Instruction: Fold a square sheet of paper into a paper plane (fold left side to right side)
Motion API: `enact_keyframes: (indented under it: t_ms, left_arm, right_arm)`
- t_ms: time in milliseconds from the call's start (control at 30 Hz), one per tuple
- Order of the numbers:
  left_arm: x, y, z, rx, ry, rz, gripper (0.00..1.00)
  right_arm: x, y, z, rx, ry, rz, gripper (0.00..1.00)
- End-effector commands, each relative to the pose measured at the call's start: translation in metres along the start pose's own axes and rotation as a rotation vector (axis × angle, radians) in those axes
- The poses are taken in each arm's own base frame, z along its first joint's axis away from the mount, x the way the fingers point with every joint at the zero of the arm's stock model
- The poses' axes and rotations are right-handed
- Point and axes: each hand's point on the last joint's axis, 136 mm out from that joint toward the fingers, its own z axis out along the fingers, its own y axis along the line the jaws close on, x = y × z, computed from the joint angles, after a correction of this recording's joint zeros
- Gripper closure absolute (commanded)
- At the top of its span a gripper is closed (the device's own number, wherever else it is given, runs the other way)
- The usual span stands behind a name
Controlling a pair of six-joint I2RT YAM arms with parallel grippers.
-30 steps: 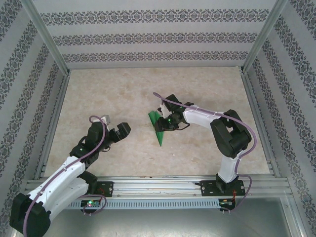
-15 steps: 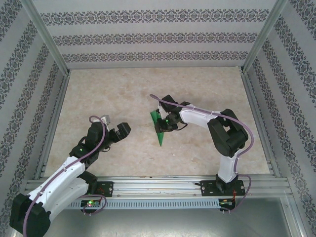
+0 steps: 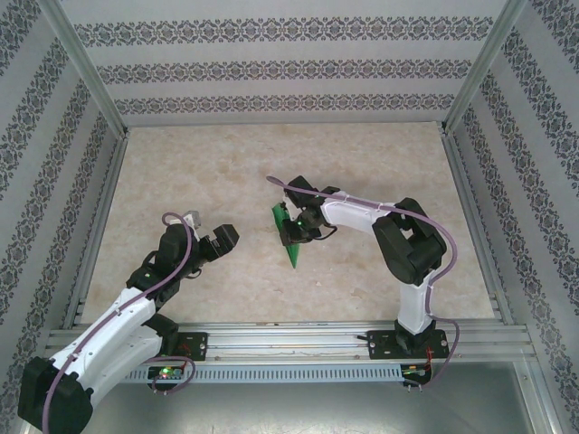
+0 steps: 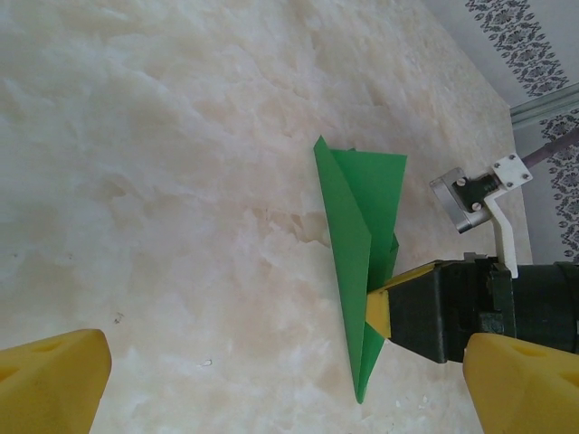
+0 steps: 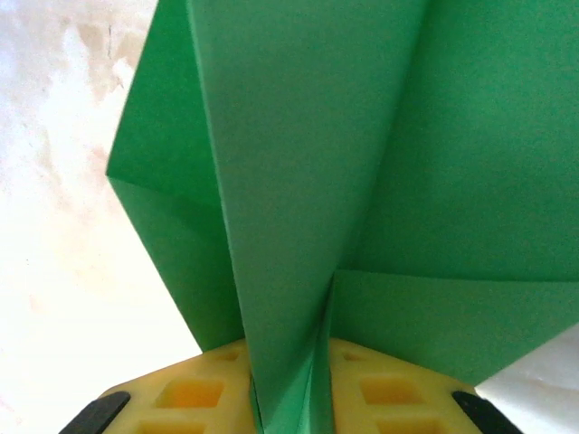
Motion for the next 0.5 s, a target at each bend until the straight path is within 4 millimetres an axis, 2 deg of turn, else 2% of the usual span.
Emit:
enact_keyframes:
  t_ms: [0, 467]
  left_arm:
    - [0.0021, 0.0076, -0.0010, -0.014, 0.004, -0.013, 0.00]
    - [0.0029, 0.0095, -0.0004, -0.015, 0.005, -0.020, 0.00]
  right_arm:
    - [-0.0003, -0.0007, 0.0027, 0.044, 0.012, 0.012, 0.78]
    - [0.0019, -0.0011, 0.0105, 0.116, 0.027, 0.015, 0.85]
